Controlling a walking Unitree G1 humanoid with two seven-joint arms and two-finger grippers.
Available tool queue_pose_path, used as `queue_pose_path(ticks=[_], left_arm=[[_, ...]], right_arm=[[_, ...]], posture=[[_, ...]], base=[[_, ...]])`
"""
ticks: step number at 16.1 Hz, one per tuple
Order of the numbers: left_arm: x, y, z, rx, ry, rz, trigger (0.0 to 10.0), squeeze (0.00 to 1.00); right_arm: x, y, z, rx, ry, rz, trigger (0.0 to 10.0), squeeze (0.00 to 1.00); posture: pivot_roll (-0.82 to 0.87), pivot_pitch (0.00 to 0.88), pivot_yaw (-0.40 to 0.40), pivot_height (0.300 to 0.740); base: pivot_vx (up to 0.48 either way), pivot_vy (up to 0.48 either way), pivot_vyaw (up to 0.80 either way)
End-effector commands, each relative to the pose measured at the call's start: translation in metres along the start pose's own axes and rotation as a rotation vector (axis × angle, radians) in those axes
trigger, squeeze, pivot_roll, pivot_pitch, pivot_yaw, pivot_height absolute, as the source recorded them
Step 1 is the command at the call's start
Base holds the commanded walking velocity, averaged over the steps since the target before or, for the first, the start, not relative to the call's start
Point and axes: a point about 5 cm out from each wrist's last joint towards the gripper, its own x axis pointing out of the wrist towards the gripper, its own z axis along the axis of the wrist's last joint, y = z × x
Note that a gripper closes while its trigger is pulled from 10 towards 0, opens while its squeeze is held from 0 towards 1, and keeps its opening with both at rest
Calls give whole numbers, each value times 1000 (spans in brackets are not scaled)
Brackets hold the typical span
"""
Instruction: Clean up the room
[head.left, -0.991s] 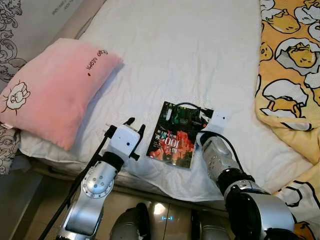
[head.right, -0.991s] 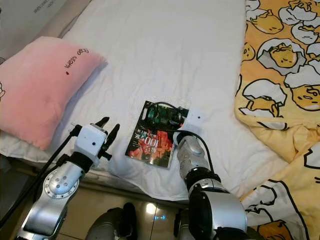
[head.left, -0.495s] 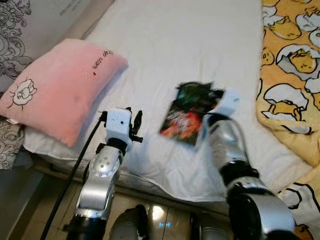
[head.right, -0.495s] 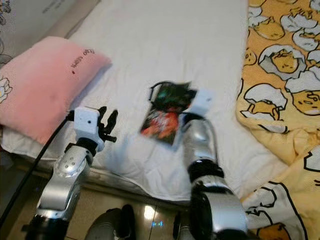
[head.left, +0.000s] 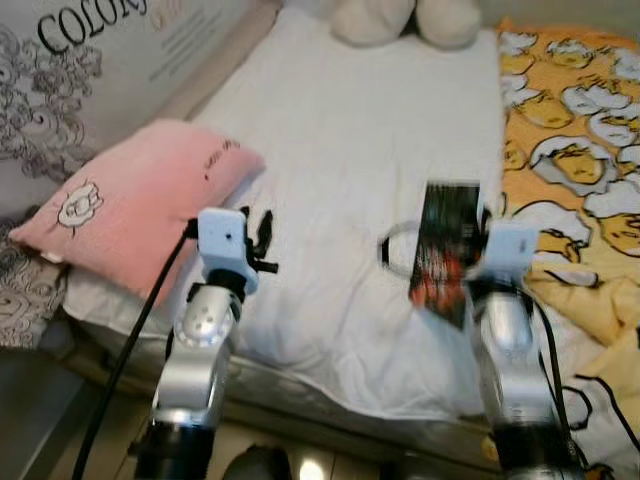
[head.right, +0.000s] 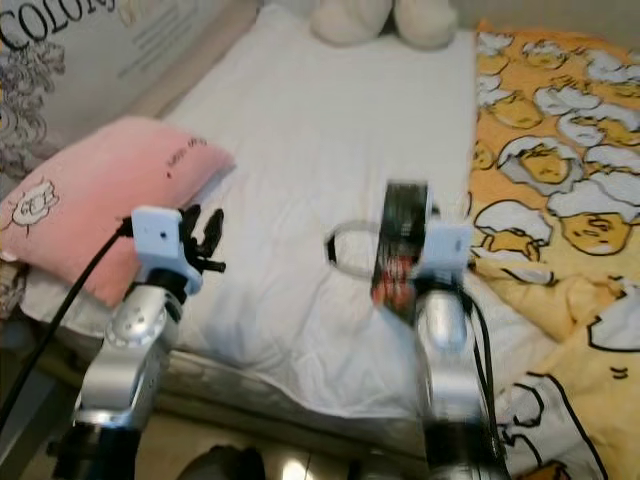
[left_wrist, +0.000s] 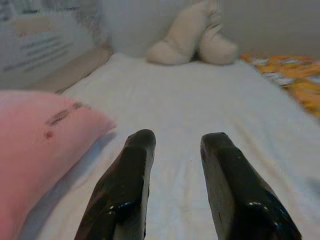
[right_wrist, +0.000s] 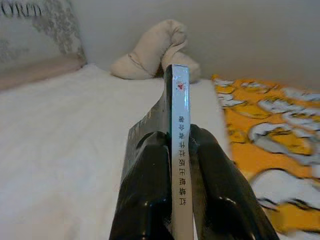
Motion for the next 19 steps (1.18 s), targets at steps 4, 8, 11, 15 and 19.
queue_pose_path(ticks=[4, 8, 11, 15, 19], left_arm=[[11, -17, -8, -58, 9, -137, 10000, 0], [18, -15, -19, -74, 44, -94, 10000, 0], [19, -9, -21, -58, 43, -30, 10000, 0], [16, 3, -34, -10, 93, 48, 10000, 0], [19, 8, -30, 94, 74, 52, 10000, 1000]], right_arm=[[-26, -3, 2, -234, -9, 62, 0, 0], [-32, -3, -4, -213, 40, 94, 0, 0], [-23, -4, -4, -160, 47, 99, 0, 0], [-14, -2, -3, -132, 52, 109, 0, 0], [-14, -5, -12, -98, 90, 71, 0, 0]], posture=[[-156, 0, 43, 740], [-190, 0, 28, 740], [-194, 0, 38, 740], [-190, 0, 48, 740], [-189, 0, 66, 740]], base=[[0, 71, 0], [0, 480, 0], [0, 480, 0], [0, 480, 0], [0, 120, 0]])
